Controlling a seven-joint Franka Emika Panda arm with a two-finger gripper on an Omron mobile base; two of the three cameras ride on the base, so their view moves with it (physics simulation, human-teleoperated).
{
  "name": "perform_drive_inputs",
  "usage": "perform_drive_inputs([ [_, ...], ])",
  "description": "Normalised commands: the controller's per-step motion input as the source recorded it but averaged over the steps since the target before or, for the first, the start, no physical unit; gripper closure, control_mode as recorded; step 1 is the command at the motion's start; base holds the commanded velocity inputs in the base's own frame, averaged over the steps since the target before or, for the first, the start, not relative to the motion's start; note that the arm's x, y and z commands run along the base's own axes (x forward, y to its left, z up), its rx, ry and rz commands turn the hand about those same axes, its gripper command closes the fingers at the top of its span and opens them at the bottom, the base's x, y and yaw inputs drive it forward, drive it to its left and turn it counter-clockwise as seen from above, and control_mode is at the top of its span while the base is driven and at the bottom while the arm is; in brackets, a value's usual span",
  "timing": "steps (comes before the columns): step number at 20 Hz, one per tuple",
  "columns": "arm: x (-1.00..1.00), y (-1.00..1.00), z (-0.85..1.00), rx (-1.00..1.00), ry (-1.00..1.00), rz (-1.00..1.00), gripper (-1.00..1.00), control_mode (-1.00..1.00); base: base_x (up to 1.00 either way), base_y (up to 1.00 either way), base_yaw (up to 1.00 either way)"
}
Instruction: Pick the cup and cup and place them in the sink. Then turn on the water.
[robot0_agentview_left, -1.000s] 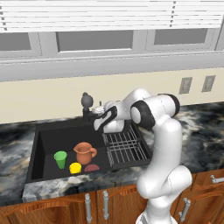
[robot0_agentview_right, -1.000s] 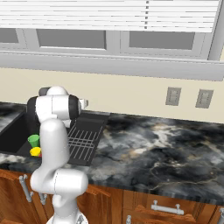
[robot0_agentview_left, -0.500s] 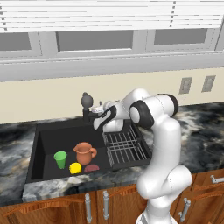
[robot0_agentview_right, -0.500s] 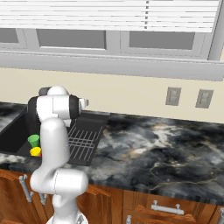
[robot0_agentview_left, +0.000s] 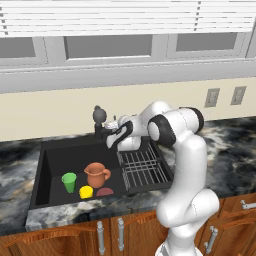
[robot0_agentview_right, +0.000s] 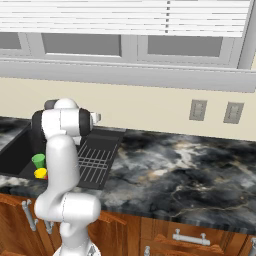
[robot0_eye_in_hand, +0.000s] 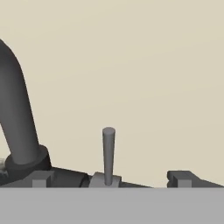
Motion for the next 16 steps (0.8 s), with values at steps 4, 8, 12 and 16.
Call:
perform_drive_inputs([
  [4, 0.03, 0.0, 0.0, 0.0, 0.0, 0.0, -1.0, -1.0, 0.0, 0.0, 0.0],
  [8, 0.06, 0.0, 0.0, 0.0, -0.01, 0.0, -1.0, -1.0, 0.0, 0.0, 0.0],
  [12, 0.12, 0.0, 0.0, 0.0, 0.0, 0.0, -1.0, -1.0, 0.0, 0.0, 0.0],
  [16, 0.12, 0.0, 0.0, 0.0, 0.0, 0.0, -1.0, -1.0, 0.0, 0.0, 0.0],
])
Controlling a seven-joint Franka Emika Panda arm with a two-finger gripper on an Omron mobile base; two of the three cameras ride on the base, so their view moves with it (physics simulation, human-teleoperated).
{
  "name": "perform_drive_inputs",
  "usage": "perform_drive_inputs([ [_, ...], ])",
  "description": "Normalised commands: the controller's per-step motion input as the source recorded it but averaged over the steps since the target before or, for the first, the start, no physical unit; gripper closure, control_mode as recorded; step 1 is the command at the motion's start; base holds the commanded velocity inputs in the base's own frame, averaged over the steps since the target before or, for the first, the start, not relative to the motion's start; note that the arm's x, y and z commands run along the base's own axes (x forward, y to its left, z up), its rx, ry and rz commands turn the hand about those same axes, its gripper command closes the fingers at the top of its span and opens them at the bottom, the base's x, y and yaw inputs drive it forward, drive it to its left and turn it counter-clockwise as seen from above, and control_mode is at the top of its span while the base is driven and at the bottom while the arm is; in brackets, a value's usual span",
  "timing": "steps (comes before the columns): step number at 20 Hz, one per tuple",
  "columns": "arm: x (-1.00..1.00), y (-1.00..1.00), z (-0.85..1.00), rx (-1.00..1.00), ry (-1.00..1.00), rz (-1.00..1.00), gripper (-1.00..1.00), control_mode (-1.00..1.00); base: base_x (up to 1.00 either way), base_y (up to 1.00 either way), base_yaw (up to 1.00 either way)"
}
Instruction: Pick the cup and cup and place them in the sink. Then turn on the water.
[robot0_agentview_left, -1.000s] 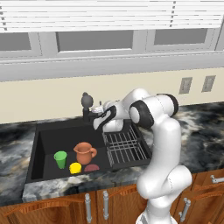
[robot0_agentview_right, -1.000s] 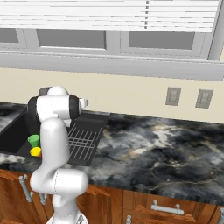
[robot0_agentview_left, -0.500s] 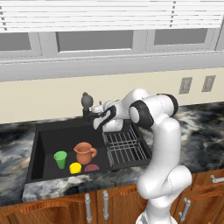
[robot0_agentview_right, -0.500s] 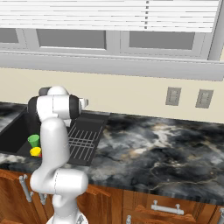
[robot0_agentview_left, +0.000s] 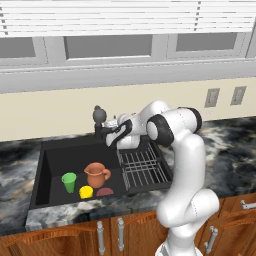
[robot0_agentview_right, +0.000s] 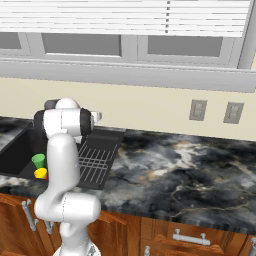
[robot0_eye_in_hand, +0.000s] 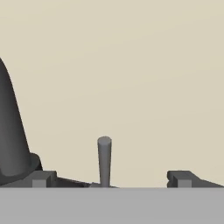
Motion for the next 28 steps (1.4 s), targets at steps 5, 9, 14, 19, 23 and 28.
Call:
perform_drive_inputs([
  [5, 0.07, 0.0, 0.0, 0.0, 0.0, 0.0, -1.0, -1.0, 0.0, 0.0, 0.0],
  [9, 0.03, 0.0, 0.0, 0.0, 0.0, 0.0, -1.0, -1.0, 0.0, 0.0, 0.0],
  [14, 0.04, 0.0, 0.0, 0.0, 0.0, 0.0, -1.0, -1.0, 0.0, 0.0, 0.0],
  [19, 0.03, 0.0, 0.0, 0.0, 0.0, 0.0, -1.0, -1.0, 0.0, 0.0, 0.0],
  [23, 0.03, 0.02, 0.0, 0.0, 0.0, 0.0, -1.0, -1.0, 0.0, 0.0, 0.0],
  [28, 0.05, 0.0, 0.0, 0.0, 0.0, 0.0, -1.0, -1.0, 0.0, 0.0, 0.0],
])
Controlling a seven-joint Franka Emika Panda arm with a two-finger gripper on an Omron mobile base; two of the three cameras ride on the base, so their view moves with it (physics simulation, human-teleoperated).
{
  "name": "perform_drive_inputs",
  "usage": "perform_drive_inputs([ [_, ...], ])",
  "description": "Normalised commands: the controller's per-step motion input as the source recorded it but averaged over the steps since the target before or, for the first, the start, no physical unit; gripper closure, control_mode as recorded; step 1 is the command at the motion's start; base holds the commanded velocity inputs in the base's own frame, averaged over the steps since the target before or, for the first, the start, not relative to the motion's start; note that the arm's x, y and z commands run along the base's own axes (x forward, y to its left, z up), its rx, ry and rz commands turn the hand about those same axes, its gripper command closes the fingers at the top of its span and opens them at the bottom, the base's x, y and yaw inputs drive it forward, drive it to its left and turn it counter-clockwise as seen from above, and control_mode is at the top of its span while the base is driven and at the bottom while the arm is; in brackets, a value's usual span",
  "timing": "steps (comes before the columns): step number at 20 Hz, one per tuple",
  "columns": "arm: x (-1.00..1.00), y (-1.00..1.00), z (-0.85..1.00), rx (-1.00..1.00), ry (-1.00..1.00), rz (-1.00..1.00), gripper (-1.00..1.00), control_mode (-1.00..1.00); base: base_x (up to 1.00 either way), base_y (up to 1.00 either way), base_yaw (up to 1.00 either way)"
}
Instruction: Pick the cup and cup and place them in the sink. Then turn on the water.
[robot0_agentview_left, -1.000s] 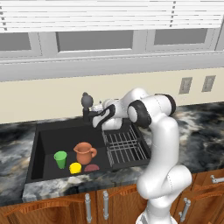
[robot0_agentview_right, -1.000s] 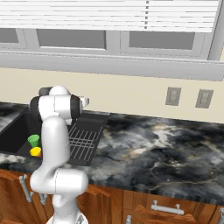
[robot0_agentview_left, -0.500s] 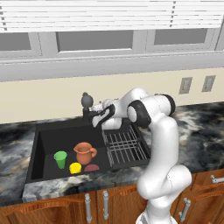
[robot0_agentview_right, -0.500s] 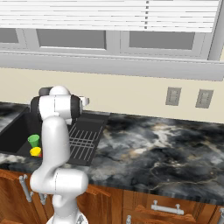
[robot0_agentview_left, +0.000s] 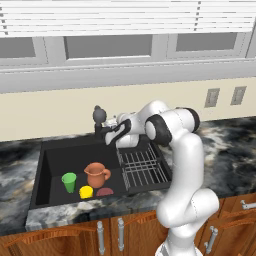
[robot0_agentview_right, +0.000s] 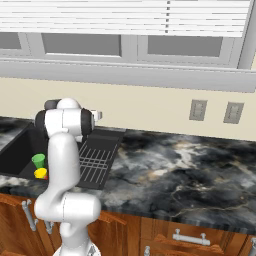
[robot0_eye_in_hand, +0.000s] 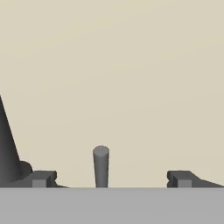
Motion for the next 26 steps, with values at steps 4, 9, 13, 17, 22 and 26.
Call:
perform_drive_inputs([
  [4, 0.05, 0.0, 0.0, 0.0, 0.0, 0.0, -1.0, -1.0, 0.0, 0.0, 0.0],
  [9, 0.05, 0.0, 0.0, 0.0, 0.0, 0.0, -1.0, -1.0, 0.0, 0.0, 0.0],
  [13, 0.07, 0.0, 0.0, 0.0, 0.0, 0.0, -1.0, -1.0, 0.0, 0.0, 0.0],
  [17, 0.09, 0.0, 0.0, 0.0, 0.0, 0.0, -1.0, -1.0, 0.0, 0.0, 0.0],
  [22, 0.05, 0.0, -0.02, 0.0, 0.0, 0.0, -1.0, -1.0, 0.0, 0.0, 0.0],
  [26, 0.02, 0.0, -0.06, 0.0, 0.0, 0.0, -1.0, -1.0, 0.0, 0.0, 0.0],
])
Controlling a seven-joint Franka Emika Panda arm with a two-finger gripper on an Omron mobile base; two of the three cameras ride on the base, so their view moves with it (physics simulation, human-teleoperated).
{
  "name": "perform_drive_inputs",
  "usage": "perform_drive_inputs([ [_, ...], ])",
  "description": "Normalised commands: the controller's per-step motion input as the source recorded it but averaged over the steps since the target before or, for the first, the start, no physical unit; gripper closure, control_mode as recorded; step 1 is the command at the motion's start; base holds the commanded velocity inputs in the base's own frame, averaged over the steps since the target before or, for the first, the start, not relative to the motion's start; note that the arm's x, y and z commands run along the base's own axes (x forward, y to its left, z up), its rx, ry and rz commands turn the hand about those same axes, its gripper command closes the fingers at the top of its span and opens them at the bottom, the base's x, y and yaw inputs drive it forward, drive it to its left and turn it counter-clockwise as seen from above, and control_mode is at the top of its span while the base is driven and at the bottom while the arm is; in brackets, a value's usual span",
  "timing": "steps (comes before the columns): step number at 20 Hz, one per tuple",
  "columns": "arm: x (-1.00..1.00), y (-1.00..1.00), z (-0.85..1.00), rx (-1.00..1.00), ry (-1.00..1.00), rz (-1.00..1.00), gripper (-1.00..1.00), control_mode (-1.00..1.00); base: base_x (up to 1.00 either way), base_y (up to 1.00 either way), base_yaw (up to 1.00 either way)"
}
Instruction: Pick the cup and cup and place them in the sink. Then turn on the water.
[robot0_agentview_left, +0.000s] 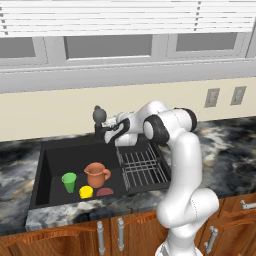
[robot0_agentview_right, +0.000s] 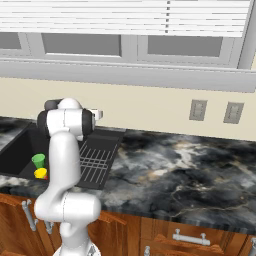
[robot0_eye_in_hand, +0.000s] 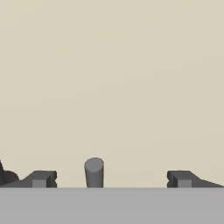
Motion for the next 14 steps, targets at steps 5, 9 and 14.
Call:
perform_drive_inputs([
  [5, 0.01, 0.02, -0.12, 0.0, 0.0, 0.0, -1.0, -1.0, 0.0, 0.0, 0.0],
  [9, 0.02, 0.02, -0.08, 0.0, 0.0, 0.0, -1.0, -1.0, 0.0, 0.0, 0.0],
  [14, 0.03, 0.0, -0.05, 0.0, 0.0, 0.0, -1.0, -1.0, 0.0, 0.0, 0.0],
])
